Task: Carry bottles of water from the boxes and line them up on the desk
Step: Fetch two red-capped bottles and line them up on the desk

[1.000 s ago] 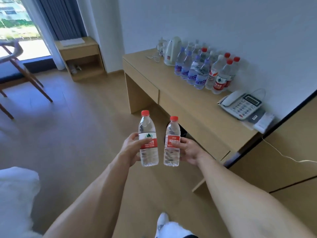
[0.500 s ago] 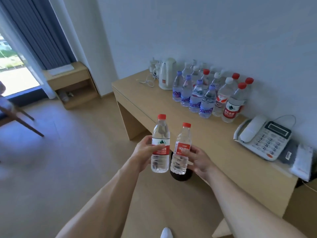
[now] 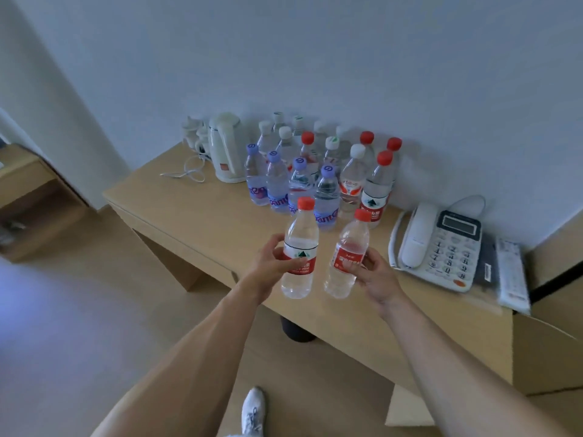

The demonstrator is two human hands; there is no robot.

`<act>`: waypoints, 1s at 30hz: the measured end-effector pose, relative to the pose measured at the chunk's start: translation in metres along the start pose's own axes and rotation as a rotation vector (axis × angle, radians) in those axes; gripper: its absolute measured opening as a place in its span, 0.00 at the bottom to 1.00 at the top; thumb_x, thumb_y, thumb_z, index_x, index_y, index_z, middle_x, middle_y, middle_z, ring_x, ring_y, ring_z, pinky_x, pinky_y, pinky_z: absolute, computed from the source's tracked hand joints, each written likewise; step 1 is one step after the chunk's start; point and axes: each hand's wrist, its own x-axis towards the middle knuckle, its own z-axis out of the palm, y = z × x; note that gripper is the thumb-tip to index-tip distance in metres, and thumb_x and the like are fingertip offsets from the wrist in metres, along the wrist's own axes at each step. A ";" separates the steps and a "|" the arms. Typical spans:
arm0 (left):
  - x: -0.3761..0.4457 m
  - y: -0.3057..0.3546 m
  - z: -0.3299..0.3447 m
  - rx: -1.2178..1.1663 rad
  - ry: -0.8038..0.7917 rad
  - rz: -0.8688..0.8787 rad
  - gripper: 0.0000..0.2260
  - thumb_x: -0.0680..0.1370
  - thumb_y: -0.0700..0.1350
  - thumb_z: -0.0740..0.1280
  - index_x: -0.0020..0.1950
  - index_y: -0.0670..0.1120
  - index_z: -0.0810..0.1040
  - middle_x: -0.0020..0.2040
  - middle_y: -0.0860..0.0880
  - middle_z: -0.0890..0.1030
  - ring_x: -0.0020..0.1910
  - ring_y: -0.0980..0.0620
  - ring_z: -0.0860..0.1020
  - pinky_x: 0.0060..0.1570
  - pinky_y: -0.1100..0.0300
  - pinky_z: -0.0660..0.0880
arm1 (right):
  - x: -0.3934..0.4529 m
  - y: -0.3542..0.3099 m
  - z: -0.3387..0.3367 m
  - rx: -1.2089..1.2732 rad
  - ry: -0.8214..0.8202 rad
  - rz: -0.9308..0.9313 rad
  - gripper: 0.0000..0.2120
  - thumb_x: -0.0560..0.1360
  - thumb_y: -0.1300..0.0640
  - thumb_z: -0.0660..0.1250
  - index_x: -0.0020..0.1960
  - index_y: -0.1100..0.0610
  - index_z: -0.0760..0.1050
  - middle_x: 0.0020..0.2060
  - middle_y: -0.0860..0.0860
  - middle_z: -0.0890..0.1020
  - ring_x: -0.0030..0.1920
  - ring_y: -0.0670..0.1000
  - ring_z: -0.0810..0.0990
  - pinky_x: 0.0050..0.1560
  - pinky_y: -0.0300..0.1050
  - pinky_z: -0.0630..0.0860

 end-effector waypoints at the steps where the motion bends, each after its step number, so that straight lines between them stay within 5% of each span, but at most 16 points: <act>1: 0.009 0.001 0.004 0.025 -0.029 0.012 0.27 0.71 0.33 0.76 0.68 0.44 0.73 0.56 0.40 0.84 0.58 0.40 0.81 0.60 0.46 0.76 | 0.003 -0.003 -0.005 -0.026 0.037 -0.027 0.26 0.61 0.56 0.79 0.58 0.50 0.79 0.52 0.49 0.86 0.57 0.50 0.82 0.58 0.48 0.76; 6: 0.048 0.016 0.019 0.142 -0.183 0.102 0.32 0.63 0.35 0.78 0.66 0.40 0.74 0.55 0.38 0.84 0.56 0.41 0.82 0.57 0.49 0.79 | 0.014 -0.014 -0.017 -0.218 0.165 -0.127 0.26 0.64 0.61 0.81 0.60 0.53 0.78 0.54 0.49 0.85 0.58 0.49 0.81 0.60 0.49 0.76; 13: 0.093 0.032 0.024 0.317 -0.318 0.180 0.30 0.67 0.32 0.79 0.66 0.43 0.73 0.57 0.46 0.82 0.56 0.50 0.81 0.50 0.63 0.77 | 0.036 -0.023 -0.006 -0.462 0.306 -0.128 0.29 0.64 0.64 0.81 0.61 0.53 0.75 0.55 0.48 0.84 0.57 0.47 0.81 0.62 0.52 0.77; 21: 0.124 0.022 0.018 0.390 -0.437 0.194 0.30 0.66 0.33 0.80 0.64 0.44 0.73 0.56 0.48 0.82 0.55 0.51 0.80 0.56 0.56 0.77 | 0.039 -0.019 0.000 -0.685 0.425 -0.102 0.35 0.63 0.63 0.82 0.66 0.51 0.73 0.56 0.48 0.82 0.56 0.47 0.80 0.52 0.39 0.76; 27: 0.126 0.022 0.019 0.446 -0.490 0.245 0.29 0.66 0.36 0.81 0.62 0.48 0.74 0.55 0.51 0.81 0.56 0.53 0.80 0.54 0.58 0.77 | 0.032 -0.008 -0.001 -0.661 0.456 -0.085 0.35 0.64 0.63 0.81 0.68 0.52 0.72 0.56 0.48 0.82 0.58 0.50 0.80 0.59 0.49 0.78; 30: 0.127 0.024 0.018 0.518 -0.492 0.266 0.29 0.67 0.37 0.81 0.63 0.50 0.73 0.55 0.54 0.81 0.57 0.53 0.80 0.54 0.60 0.77 | 0.031 -0.011 -0.001 -0.718 0.449 -0.093 0.34 0.65 0.61 0.81 0.67 0.52 0.71 0.56 0.46 0.81 0.58 0.47 0.80 0.58 0.46 0.77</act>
